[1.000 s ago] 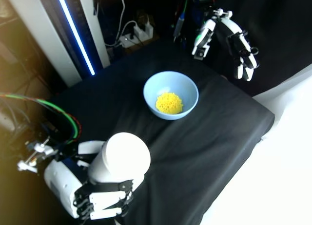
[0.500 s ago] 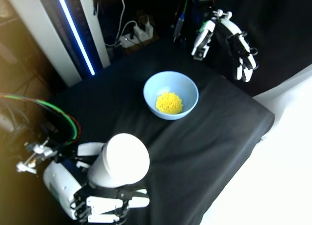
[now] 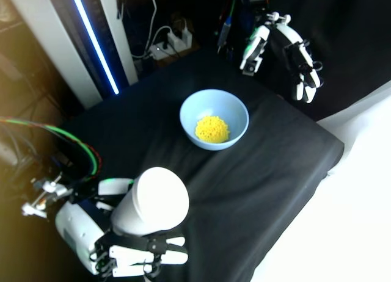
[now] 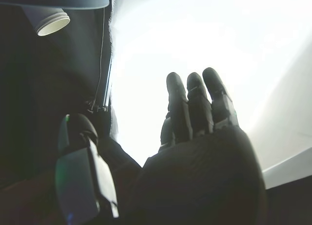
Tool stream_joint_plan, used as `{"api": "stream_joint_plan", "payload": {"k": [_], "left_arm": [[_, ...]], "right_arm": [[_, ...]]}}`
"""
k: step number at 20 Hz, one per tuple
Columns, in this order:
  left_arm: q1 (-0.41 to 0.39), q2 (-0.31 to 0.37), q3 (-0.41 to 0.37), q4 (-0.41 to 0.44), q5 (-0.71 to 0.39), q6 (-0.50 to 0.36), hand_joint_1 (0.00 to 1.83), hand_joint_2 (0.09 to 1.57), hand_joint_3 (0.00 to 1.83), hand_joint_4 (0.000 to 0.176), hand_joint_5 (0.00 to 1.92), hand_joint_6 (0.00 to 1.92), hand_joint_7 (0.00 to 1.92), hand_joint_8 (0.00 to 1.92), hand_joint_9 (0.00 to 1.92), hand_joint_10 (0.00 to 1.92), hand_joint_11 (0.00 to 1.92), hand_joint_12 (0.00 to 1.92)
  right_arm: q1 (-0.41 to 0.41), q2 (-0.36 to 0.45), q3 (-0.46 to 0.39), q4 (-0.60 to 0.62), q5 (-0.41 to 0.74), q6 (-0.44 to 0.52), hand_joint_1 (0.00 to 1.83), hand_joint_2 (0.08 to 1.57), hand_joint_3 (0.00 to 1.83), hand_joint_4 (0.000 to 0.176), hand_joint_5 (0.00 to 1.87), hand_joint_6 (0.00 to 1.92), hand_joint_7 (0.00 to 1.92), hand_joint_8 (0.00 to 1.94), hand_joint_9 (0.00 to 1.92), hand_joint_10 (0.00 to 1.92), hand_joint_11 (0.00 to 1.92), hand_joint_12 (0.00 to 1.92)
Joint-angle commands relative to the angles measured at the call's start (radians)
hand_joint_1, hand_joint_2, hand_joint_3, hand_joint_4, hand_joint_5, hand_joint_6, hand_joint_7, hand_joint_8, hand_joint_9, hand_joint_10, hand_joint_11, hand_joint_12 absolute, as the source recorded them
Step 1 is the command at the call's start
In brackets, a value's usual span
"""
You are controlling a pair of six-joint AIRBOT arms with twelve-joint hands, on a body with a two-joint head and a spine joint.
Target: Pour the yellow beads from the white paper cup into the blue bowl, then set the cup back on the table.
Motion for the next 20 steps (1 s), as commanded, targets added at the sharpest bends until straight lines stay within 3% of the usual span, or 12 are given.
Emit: {"api": "stream_joint_plan", "payload": {"k": [1, 3, 5, 6, 8, 11, 13, 14, 15, 16, 19, 20], "left_arm": [[-0.008, -0.005, 0.008, -0.004, -0.120, -0.011, 0.50, 0.91, 0.00, 0.000, 0.15, 0.00, 0.53, 0.00, 0.36, 0.00, 0.00, 0.76], [-0.008, -0.005, 0.009, -0.004, -0.120, -0.011, 0.49, 0.90, 0.00, 0.000, 0.14, 0.00, 0.53, 0.00, 0.36, 0.00, 0.00, 0.76], [-0.008, -0.005, 0.009, -0.004, -0.120, -0.011, 0.50, 0.91, 0.00, 0.004, 0.14, 0.00, 0.53, 0.00, 0.37, 0.00, 0.00, 0.77], [-0.008, -0.005, 0.009, -0.004, -0.119, -0.011, 0.50, 0.91, 0.00, 0.008, 0.15, 0.00, 0.53, 0.00, 0.36, 0.00, 0.00, 0.76], [-0.008, -0.005, 0.009, -0.004, -0.119, -0.011, 0.49, 0.90, 0.00, 0.011, 0.16, 0.00, 0.53, 0.00, 0.35, 0.00, 0.00, 0.73], [-0.008, -0.006, 0.009, -0.004, -0.119, -0.011, 0.50, 0.89, 0.00, 0.001, 0.16, 0.00, 0.53, 0.00, 0.35, 0.00, 0.00, 0.75], [-0.008, -0.006, 0.009, -0.004, -0.118, -0.013, 0.49, 0.89, 0.00, 0.000, 0.14, 0.00, 0.52, 0.00, 0.32, 0.01, 0.00, 0.64], [-0.008, -0.006, 0.009, -0.004, -0.119, -0.014, 0.49, 0.89, 0.00, 0.000, 0.14, 0.00, 0.52, 0.00, 0.32, 0.01, 0.00, 0.68], [-0.008, -0.006, 0.009, -0.004, -0.119, -0.014, 0.50, 0.89, 0.00, 0.000, 0.15, 0.00, 0.52, 0.00, 0.32, 0.01, 0.00, 0.68], [-0.008, -0.006, 0.009, -0.004, -0.119, -0.014, 0.50, 0.89, 0.00, 0.000, 0.15, 0.00, 0.52, 0.00, 0.32, 0.00, 0.00, 0.66], [-0.006, -0.006, 0.008, -0.005, -0.121, -0.015, 0.48, 0.89, 0.00, 0.000, 0.15, 0.00, 0.53, 0.00, 0.33, 0.01, 0.00, 0.69], [-0.006, -0.006, 0.008, -0.006, -0.122, -0.015, 0.49, 0.89, 0.00, 0.000, 0.15, 0.00, 0.52, 0.00, 0.32, 0.00, 0.00, 0.69]], "right_arm": [[0.007, 0.001, 0.009, 0.002, 0.118, 0.017, 1.01, 0.87, 0.00, 0.003, 0.55, 0.00, 0.97, 0.00, 1.07, 0.00, 0.73, 0.92], [0.007, 0.000, 0.009, 0.002, 0.119, 0.020, 0.99, 0.86, 0.00, 0.013, 0.55, 0.00, 0.94, 0.00, 1.00, 0.00, 0.61, 1.05], [0.007, -0.001, 0.009, 0.002, 0.122, 0.027, 1.00, 0.88, 0.00, 0.002, 0.55, 0.00, 0.96, 0.00, 1.05, 0.02, 0.56, 1.13], [0.007, -0.001, 0.010, 0.001, 0.123, 0.027, 0.98, 0.88, 0.00, 0.024, 0.56, 0.00, 0.95, 0.00, 1.03, 0.01, 0.54, 1.13], [0.007, -0.002, 0.011, -0.005, 0.122, 0.027, 0.98, 0.89, 0.00, 0.011, 0.51, 0.00, 0.94, 0.00, 1.06, 0.02, 0.61, 1.08], [0.007, -0.004, 0.011, -0.016, 0.122, 0.027, 0.94, 0.88, 0.00, 0.028, 0.47, 0.00, 0.90, 0.00, 1.05, 0.01, 0.60, 1.05], [0.007, -0.004, 0.011, -0.026, 0.122, 0.031, 0.88, 0.86, 0.00, 0.069, 0.20, 0.00, 0.73, 0.00, 0.88, 0.00, 0.50, 1.03], [0.007, -0.004, 0.008, -0.032, 0.122, 0.034, 0.83, 0.83, 0.00, 0.146, 0.04, 0.00, 0.62, 0.00, 0.71, 0.00, 0.34, 1.09], [0.007, -0.003, 0.005, -0.035, 0.122, 0.034, 0.79, 0.80, 0.00, 0.170, 0.01, 0.00, 0.53, 0.00, 0.59, 0.00, 0.21, 1.11], [0.007, -0.002, 0.001, -0.040, 0.124, 0.034, 0.74, 0.80, 0.00, 0.175, 0.00, 0.00, 0.36, 0.00, 0.38, 0.00, 0.04, 1.02], [0.007, 0.000, -0.005, -0.051, 0.130, 0.034, 0.84, 0.78, 0.00, 0.176, 0.00, 0.00, 0.12, 0.01, 0.08, 0.01, 0.00, 0.41], [0.007, 0.001, -0.007, -0.052, 0.131, 0.034, 0.92, 0.85, 0.01, 0.176, 0.00, 0.00, 0.10, 0.00, 0.05, 0.00, 0.00, 0.33]]}}
